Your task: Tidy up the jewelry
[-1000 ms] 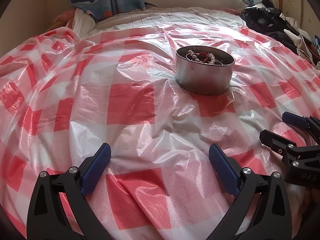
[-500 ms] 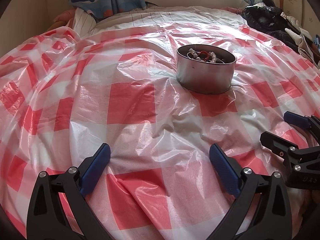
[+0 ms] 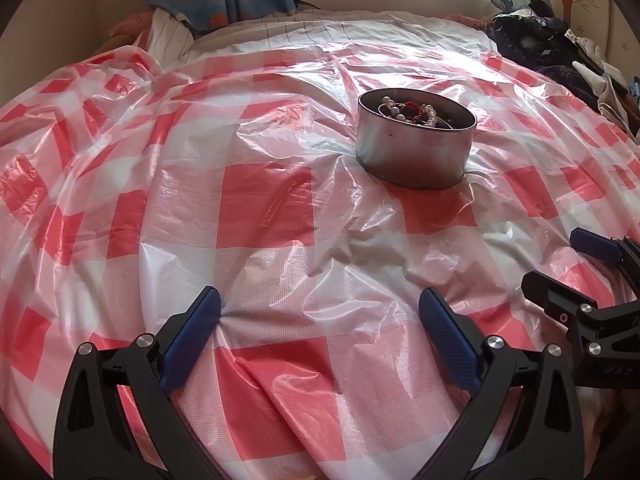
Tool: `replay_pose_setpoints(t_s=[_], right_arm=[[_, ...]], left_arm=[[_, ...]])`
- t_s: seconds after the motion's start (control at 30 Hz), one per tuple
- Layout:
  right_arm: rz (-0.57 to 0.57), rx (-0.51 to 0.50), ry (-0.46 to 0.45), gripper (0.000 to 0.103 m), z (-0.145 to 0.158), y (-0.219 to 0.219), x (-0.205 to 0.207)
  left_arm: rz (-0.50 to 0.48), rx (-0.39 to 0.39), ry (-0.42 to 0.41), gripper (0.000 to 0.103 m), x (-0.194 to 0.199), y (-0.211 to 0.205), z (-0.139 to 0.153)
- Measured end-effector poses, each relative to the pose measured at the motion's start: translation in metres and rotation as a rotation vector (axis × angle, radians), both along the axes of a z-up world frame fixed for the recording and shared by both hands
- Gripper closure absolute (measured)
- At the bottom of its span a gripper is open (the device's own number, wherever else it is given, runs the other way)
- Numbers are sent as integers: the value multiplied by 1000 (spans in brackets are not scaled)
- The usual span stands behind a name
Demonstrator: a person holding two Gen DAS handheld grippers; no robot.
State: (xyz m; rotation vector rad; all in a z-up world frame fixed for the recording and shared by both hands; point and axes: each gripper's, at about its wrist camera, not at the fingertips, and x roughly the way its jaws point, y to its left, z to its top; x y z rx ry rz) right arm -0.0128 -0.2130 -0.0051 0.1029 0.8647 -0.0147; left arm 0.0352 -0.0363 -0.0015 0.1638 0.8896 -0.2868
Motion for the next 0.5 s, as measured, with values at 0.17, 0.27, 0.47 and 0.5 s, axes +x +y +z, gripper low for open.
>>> replay_pose_setpoints(t_s=[0.17,0.27,0.47,0.5], right_arm=[[-12,3,-15,8,1,-3,-2],[-13,-3,-7,8,-1,-3,-2],[-13,-7,-5,8,-1,-3,-2],[-13,-7,-6,8,-1,-3,-2]], left_arm=[[49,-34,-12,8,4,11,9],[50,-38,22,8,10,12,2],[48,-16,27,8,10,7,-3],[48,-16,27,8,10,7,-3]])
